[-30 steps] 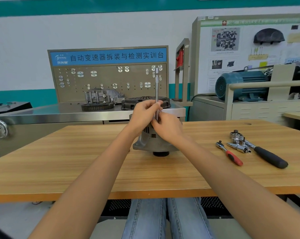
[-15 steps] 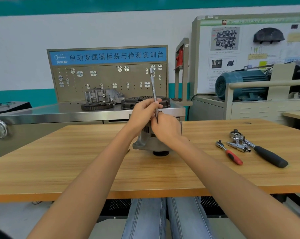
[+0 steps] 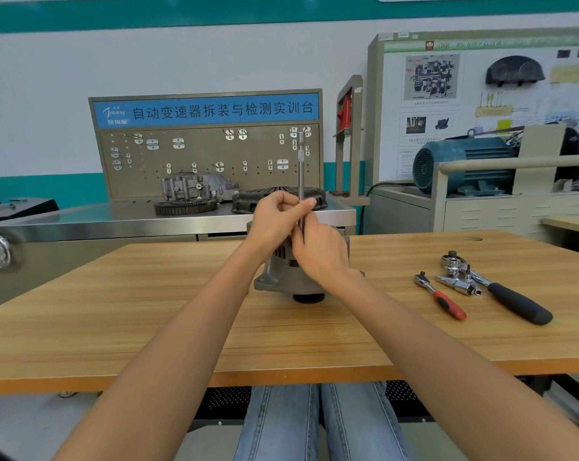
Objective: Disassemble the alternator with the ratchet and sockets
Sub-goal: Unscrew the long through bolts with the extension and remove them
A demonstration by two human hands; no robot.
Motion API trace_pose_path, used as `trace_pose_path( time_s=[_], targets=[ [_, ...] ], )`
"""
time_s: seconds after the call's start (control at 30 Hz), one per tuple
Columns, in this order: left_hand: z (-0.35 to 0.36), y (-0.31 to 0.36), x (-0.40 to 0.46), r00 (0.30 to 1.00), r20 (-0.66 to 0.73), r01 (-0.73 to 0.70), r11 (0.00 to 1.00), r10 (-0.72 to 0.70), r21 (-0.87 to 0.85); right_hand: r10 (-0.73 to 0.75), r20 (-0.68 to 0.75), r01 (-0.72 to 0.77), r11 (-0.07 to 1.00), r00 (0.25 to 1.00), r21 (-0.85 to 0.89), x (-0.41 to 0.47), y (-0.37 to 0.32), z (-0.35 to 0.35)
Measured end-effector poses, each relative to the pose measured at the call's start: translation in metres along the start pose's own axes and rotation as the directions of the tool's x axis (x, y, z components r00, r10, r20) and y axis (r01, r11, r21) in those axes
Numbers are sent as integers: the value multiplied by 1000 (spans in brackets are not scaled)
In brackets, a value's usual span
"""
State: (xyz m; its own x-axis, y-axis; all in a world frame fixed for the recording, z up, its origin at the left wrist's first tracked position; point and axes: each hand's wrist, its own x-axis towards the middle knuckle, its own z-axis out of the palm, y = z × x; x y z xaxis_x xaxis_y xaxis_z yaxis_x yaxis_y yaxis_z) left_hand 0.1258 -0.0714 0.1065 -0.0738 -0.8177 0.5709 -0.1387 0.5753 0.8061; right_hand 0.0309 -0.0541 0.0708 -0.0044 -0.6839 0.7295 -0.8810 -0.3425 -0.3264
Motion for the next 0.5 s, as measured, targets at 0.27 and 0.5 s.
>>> trace_pose_path(
  time_s=[0.27,0.5],
  targets=[
    [-6,-5,-4,998,41,-45,996,48,-80,-12,66,14,999,998,-36,3,1,-1],
    [-1,-7,3,999,-32,1,994,-4,-108,4,40,-4,1000,999,6,-2,-2,-3]
  ],
)
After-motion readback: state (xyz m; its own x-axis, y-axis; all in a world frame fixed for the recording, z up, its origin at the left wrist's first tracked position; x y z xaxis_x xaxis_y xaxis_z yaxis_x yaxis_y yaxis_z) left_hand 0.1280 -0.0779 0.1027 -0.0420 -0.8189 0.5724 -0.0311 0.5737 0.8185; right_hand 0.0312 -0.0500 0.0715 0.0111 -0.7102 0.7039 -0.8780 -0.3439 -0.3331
